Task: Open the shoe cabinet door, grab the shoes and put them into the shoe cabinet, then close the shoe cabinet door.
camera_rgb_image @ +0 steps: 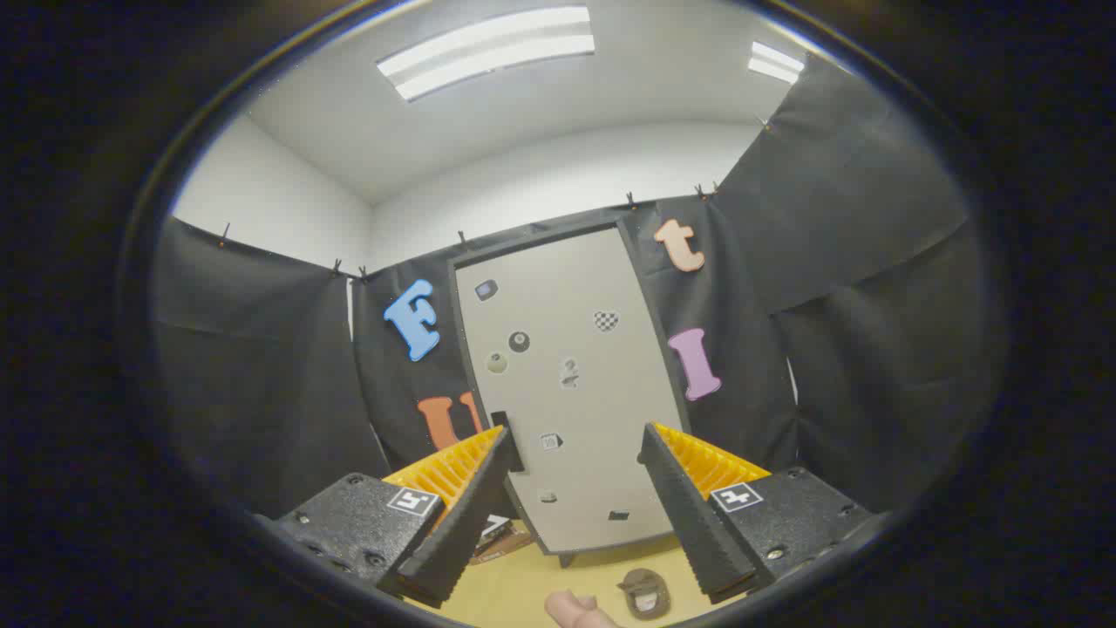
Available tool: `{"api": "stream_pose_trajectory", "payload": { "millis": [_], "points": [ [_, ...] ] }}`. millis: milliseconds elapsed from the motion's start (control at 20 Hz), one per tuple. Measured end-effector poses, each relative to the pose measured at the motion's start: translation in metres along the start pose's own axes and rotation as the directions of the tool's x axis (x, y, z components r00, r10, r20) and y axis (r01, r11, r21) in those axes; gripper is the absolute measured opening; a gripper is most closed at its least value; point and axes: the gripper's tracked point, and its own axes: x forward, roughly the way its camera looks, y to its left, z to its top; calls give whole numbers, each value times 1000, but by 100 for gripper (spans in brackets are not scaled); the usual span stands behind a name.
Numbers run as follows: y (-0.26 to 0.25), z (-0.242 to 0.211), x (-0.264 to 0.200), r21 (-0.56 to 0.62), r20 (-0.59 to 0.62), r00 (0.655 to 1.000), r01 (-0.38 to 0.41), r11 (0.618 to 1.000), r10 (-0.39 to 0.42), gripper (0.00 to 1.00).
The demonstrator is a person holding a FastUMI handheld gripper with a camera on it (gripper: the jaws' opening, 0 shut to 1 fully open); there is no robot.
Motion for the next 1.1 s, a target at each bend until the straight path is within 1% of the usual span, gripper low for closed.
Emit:
{"api": "stream_pose_trajectory", "payload": {
  "millis": [50, 150, 300, 400, 650, 750, 800, 1000, 1100],
  "points": [
    [-2, 4, -5, -24, 24, 1000, 1, 1000, 0, 98],
    [-12, 4, -11, -85, 33, 999, 19, 996, -17, 98],
    [-17, -1, -14, -30, 22, 1000, 16, 999, -15, 98],
    [-25, -5, -12, -20, 18, 1000, 25, 999, -24, 98],
    [-33, -17, 10, -79, -17, 998, 56, 995, -58, 98],
    [-38, -27, 21, -83, -36, 996, 83, 993, -86, 98],
    [-36, -32, 28, -89, -54, 995, 82, 993, -87, 98],
    [-17, -52, 58, -160, -86, 995, 27, 987, -41, 99],
    [-2, -62, 76, -155, -102, 995, -14, 988, -2, 99]
  ]
}}
